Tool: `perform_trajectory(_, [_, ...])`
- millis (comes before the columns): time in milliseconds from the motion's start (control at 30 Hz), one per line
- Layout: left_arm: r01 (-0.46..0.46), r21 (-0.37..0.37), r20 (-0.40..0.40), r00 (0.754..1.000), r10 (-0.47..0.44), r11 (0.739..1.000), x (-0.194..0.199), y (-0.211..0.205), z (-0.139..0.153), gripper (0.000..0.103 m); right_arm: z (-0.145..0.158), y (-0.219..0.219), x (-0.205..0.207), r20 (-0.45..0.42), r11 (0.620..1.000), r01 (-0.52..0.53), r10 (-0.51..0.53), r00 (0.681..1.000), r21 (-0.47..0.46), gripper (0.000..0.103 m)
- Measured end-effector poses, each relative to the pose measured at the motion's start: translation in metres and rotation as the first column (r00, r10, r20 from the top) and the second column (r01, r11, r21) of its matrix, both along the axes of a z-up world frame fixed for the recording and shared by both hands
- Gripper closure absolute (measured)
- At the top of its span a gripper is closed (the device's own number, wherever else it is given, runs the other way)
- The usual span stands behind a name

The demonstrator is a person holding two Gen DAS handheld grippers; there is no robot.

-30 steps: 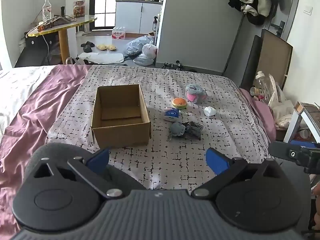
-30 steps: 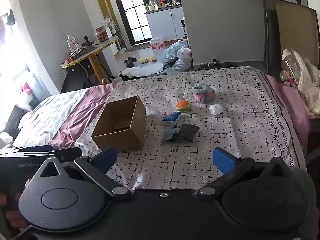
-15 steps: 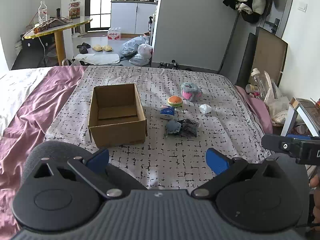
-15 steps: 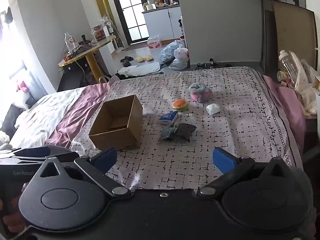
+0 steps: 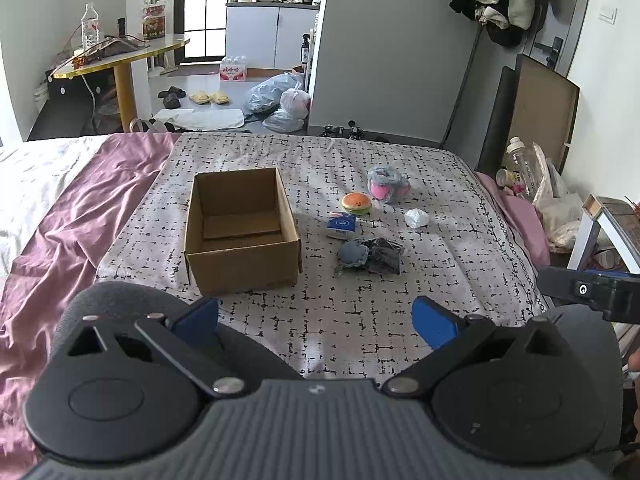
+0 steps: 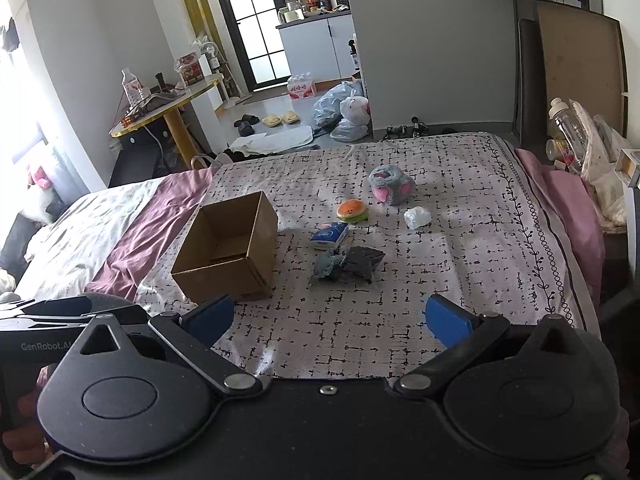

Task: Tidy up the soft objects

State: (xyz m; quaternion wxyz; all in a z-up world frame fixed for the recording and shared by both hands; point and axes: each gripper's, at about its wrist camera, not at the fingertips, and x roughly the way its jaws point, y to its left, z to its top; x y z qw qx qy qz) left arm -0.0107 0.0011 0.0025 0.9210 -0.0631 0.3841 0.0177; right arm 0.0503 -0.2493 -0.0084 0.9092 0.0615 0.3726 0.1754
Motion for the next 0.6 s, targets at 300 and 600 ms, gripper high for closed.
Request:
perform_trajectory(300, [0.000,0.002,-0.002,1.000,0.000,1.000,0.0001,-0.0010,-0.0002,0.001,-0.0034,0.0020,-0.0010,-0.010,1.000,0.009,-0.009,1.000,-0.003,0.000])
perform_trajectory(600, [-0.008,0.003,-0.006,1.000,0.008,1.000,-0.0015,0.0032,-0.0027,0.001,-0.0053,-0.0021,-0.0002,-0.012,1.000,0.013,-0.013,1.000,-0.004,0.000])
